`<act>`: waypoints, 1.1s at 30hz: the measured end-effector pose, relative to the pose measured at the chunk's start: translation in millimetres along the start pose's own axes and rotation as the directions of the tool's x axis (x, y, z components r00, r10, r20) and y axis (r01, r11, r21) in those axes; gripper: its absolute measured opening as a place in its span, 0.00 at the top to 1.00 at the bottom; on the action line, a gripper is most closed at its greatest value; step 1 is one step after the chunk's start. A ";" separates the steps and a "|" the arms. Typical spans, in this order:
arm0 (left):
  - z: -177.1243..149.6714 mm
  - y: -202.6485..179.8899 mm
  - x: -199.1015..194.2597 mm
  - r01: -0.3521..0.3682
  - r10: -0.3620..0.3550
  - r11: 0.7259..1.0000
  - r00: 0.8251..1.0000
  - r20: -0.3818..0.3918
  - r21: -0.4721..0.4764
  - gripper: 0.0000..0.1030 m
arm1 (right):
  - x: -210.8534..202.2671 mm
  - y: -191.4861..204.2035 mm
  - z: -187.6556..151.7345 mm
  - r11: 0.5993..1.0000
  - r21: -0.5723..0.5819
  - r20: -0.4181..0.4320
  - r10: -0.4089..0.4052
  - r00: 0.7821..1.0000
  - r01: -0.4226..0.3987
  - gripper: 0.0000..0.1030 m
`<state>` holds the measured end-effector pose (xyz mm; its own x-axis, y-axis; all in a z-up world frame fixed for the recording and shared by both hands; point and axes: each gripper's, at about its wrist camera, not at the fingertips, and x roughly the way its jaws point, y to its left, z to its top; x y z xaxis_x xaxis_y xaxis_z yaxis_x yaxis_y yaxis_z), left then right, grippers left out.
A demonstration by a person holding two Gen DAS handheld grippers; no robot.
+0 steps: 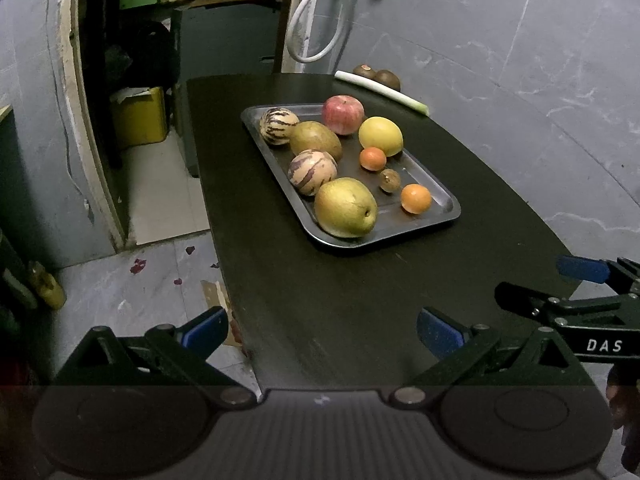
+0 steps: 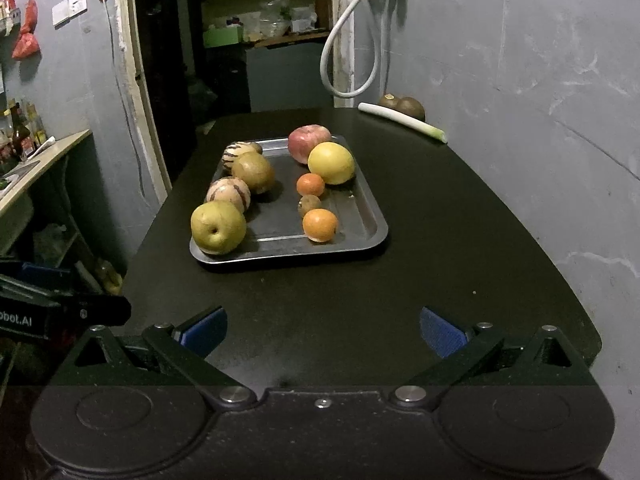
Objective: Organize fruits
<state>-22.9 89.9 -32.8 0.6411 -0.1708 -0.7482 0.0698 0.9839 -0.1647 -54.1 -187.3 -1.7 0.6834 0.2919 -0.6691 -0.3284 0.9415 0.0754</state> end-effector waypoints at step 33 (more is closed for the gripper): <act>-0.1 -24.9 -5.3 -0.057 0.057 0.997 0.998 -0.010 -0.043 0.01 | -4.6 -27.7 4.0 0.998 -0.010 -0.003 0.061 0.998 -0.061 0.01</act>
<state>-28.2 66.4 -24.8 0.6364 -0.1152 -0.7627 0.0000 0.9888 -0.1494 -45.5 -214.1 2.2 0.6600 0.3479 -0.6659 -0.3760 0.9203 0.1081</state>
